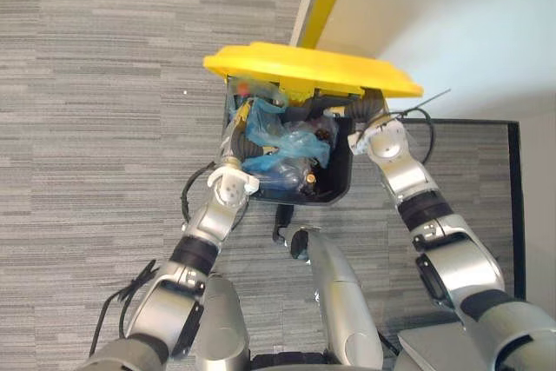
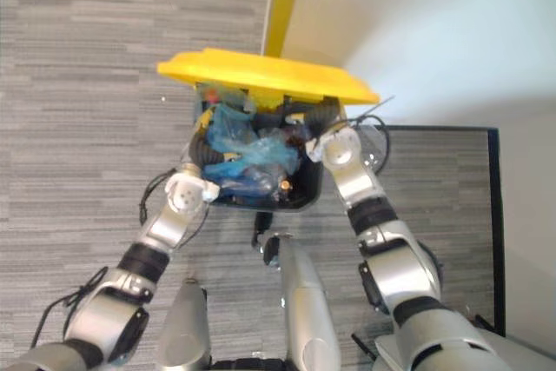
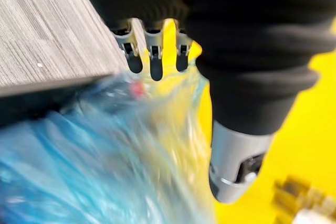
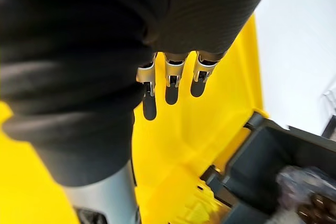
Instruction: Gather rubbish on tea table into small bin, then transfer packed bag to large trash can.
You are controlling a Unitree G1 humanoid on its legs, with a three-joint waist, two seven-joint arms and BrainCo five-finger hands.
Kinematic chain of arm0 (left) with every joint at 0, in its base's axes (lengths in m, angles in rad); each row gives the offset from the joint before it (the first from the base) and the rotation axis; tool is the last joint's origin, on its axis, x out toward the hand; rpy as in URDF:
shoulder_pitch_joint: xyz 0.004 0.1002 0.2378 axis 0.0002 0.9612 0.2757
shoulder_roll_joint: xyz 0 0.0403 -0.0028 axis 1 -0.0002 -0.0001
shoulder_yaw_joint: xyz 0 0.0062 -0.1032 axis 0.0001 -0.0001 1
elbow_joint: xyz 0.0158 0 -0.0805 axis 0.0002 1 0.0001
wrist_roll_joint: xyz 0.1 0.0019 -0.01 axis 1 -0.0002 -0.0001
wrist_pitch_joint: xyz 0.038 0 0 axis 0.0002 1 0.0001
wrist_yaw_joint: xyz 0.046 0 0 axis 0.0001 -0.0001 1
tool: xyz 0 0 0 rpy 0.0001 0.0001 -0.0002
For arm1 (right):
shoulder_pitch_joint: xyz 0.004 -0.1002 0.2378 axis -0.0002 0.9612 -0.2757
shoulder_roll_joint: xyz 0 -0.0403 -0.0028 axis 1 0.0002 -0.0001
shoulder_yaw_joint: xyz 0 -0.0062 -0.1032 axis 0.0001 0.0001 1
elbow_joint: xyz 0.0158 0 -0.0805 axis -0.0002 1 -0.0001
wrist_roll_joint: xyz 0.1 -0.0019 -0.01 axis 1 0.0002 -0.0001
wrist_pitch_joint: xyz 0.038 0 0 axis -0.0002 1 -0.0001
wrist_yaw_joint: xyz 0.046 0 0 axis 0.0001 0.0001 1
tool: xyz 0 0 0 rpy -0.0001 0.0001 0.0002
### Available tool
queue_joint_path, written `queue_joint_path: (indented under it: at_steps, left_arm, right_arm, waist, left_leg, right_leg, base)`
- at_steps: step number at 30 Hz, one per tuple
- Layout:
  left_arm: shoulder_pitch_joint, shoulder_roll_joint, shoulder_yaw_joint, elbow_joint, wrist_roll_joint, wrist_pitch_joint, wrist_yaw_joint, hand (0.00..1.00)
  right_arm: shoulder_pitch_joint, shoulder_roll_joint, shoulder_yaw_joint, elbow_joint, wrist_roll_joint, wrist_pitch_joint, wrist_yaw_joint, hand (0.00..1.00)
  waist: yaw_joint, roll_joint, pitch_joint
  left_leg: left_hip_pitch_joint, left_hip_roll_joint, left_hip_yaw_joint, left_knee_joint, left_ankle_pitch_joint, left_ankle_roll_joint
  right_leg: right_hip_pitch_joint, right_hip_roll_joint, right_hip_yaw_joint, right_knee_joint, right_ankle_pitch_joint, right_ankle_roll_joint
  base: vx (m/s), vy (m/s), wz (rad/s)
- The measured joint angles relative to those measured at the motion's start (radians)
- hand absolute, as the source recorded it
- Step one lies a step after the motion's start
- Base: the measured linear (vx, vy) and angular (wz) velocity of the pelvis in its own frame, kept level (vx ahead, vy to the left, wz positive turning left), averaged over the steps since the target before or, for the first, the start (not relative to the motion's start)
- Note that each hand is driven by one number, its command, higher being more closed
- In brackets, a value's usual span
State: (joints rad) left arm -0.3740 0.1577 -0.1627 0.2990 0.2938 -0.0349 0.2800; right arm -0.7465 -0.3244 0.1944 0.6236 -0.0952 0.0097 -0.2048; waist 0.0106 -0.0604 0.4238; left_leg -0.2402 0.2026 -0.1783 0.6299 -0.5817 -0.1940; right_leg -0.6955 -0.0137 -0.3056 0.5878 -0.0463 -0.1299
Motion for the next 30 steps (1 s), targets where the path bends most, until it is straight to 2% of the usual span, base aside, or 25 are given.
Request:
queue_joint_path:
  at_steps: [1,6,9,10,12,15,17,18,19,20,21,22,23,24,25,27,29,30]
  left_arm:
    - [0.074,-0.014,0.030,-0.023,-0.023,-0.004,0.000,0.00]
    - [0.278,-0.036,0.120,-0.023,-0.087,-0.021,-0.004,0.00]
    - [0.359,-0.066,0.239,0.141,-0.172,-0.034,-0.017,0.00]
    - [0.393,-0.065,0.287,0.218,-0.223,-0.015,-0.033,0.00]
    - [0.427,-0.062,0.335,0.307,-0.249,0.008,-0.048,0.00]
    - [0.481,-0.053,0.353,0.416,-0.258,0.026,-0.055,0.00]
    - [0.502,-0.049,0.373,0.467,-0.257,0.031,-0.073,0.00]
    - [0.506,-0.040,0.374,0.490,-0.250,0.032,-0.074,0.00]
    - [0.507,-0.035,0.371,0.496,-0.240,0.029,-0.082,0.00]
    - [0.509,-0.033,0.365,0.509,-0.229,0.026,-0.089,0.00]
    - [0.504,-0.017,0.351,0.533,-0.219,0.026,-0.090,0.00]
    - [0.496,-0.001,0.345,0.563,-0.205,0.026,-0.091,0.00]
    - [0.490,0.005,0.342,0.572,-0.198,0.026,-0.091,0.00]
    - [0.486,0.016,0.335,0.590,-0.187,0.028,-0.092,0.00]
    - [0.488,0.018,0.320,0.599,-0.162,0.031,-0.093,0.00]
    - [0.488,0.016,0.315,0.594,-0.138,0.033,-0.098,0.00]
    - [0.498,0.012,0.318,0.594,-0.137,0.036,-0.099,0.00]
    - [0.498,0.006,0.336,0.595,-0.131,0.041,-0.106,0.00]
  right_arm:
    - [0.060,0.004,-0.017,-0.025,-0.020,0.000,0.005,0.00]
    - [0.234,0.033,-0.058,-0.029,-0.064,0.004,0.026,0.00]
    - [0.328,0.059,-0.099,-0.067,-0.069,0.018,0.042,0.00]
    - [0.353,0.064,-0.120,-0.084,-0.083,0.022,0.050,0.00]
    - [0.389,0.074,-0.142,-0.103,-0.099,0.022,0.057,0.00]
    - [0.470,0.097,-0.150,-0.124,-0.103,0.022,0.074,0.00]
    - [0.542,0.139,-0.142,-0.145,-0.103,0.018,0.082,0.00]
    - [0.566,0.154,-0.124,-0.145,-0.103,0.015,0.087,0.00]
    - [0.585,0.155,-0.109,-0.144,-0.103,0.014,0.091,0.00]
    - [0.604,0.162,-0.096,-0.141,-0.104,0.005,0.096,0.00]
    - [0.640,0.169,-0.094,-0.142,-0.104,-0.010,0.099,0.00]
    - [0.709,0.172,-0.098,-0.128,-0.112,-0.021,0.108,0.00]
    - [0.743,0.177,-0.106,-0.117,-0.121,-0.022,0.112,0.00]
    - [0.798,0.190,-0.125,-0.075,-0.136,-0.021,0.115,0.00]
    - [0.853,0.208,-0.152,-0.011,-0.150,-0.018,0.115,0.00]
    - [0.903,0.237,-0.193,0.027,-0.144,-0.023,0.107,0.00]
    - [0.928,0.251,-0.225,0.083,-0.146,-0.027,0.101,0.00]
    - [0.931,0.268,-0.236,0.129,-0.144,-0.025,0.092,0.00]
  waist:
    - [0.005,0.003,-0.025]
    - [0.029,0.013,-0.069]
    - [0.037,0.021,-0.080]
    - [0.037,0.020,-0.080]
    - [0.037,0.017,-0.082]
    - [0.038,0.012,-0.084]
    - [0.044,-0.017,-0.091]
    - [0.044,-0.033,-0.095]
    - [0.047,-0.041,-0.091]
    - [0.050,-0.050,-0.091]
    - [0.045,-0.047,-0.089]
    - [0.040,-0.064,-0.102]
    - [0.036,-0.066,-0.104]
    - [0.014,-0.068,-0.110]
    - [-0.012,-0.066,-0.122]
    - [-0.017,-0.063,-0.149]
    - [-0.003,-0.069,-0.195]
    - [0.005,-0.075,-0.215]
  left_leg:
    - [0.003,-0.005,-0.006,-0.011,0.008,0.001]
    - [0.045,-0.009,-0.026,-0.035,0.029,0.003]
    - [0.082,-0.003,-0.026,-0.031,0.036,0.005]
    - [0.092,-0.003,-0.024,-0.017,0.036,0.005]
    - [0.103,-0.010,-0.017,0.010,0.033,0.008]
    - [0.108,-0.011,0.025,0.107,0.010,0.048]
    - [0.132,-0.045,0.071,0.129,-0.006,0.079]
    - [0.142,-0.077,0.108,0.138,-0.004,0.096]
    - [0.148,-0.093,0.139,0.133,0.008,0.120]
    - [0.153,-0.086,0.188,0.112,0.032,0.116]
    - [0.148,-0.082,0.241,0.093,0.061,0.124]
    - [0.148,-0.087,0.295,0.052,0.100,0.133]
    - [0.153,-0.087,0.308,0.021,0.124,0.135]
    - [0.158,-0.087,0.312,-0.050,0.177,0.133]
    - [0.163,-0.086,0.308,-0.143,0.242,0.132]
    - [0.146,-0.085,0.312,-0.202,0.280,0.135]
    - [0.118,-0.069,0.339,-0.208,0.291,0.128]
    - [0.108,-0.071,0.350,-0.212,0.300,0.113]
  right_leg:
    - [0.002,-0.006,-0.001,0.000,-0.002,0.003]
    - [0.055,-0.023,-0.018,-0.003,-0.013,0.020]
    - [0.109,-0.031,-0.032,-0.012,-0.028,0.042]
    - [0.130,-0.033,-0.036,-0.018,-0.030,0.045]
    - [0.154,-0.036,-0.039,-0.024,-0.031,0.046]
    - [0.204,-0.039,-0.036,-0.035,-0.009,0.052]
    - [0.219,-0.040,0.015,-0.067,0.048,0.060]
    - [0.236,-0.040,0.049,-0.132,0.092,0.093]
    - [0.254,-0.044,0.049,-0.187,0.092,0.098]
    - [0.265,-0.053,0.040,-0.237,0.072,0.153]
    - [0.251,-0.079,0.019,-0.210,0.052,0.160]
    - [0.210,-0.100,0.045,-0.061,0.022,0.108]
    - [0.204,-0.100,0.067,0.009,0.012,0.106]
    - [0.210,-0.102,0.103,0.112,-0.016,0.115]
    - [0.243,-0.100,0.141,0.216,-0.069,0.117]
    - [0.295,-0.110,0.184,0.285,-0.118,0.134]
    - [0.402,-0.121,0.220,0.199,-0.208,0.208]
    - [0.445,-0.112,0.197,0.077,-0.258,0.207]
  base:
    - [0.03,0.010,0.16]
    - [0.00,0.000,0.20]
    - [-0.04,-0.010,0.22]
    - [-0.08,0.002,0.16]
    - [-0.09,0.025,0.08]
    - [-0.13,0.067,-0.02]
    - [-0.23,0.150,-0.61]
    - [-0.37,0.261,-1.09]
    - [-0.47,0.310,-1.33]
    - [-0.46,0.259,-1.29]
    - [-0.49,0.209,-1.38]
    - [-0.38,0.116,-1.02]
    - [-0.41,0.091,-0.70]
    - [-0.33,0.020,-0.22]
    - [-0.26,-0.004,-0.12]
    - [-0.16,-0.071,-0.40]
    - [-0.12,-0.174,-0.67]
    - [-0.03,-0.189,-0.74]
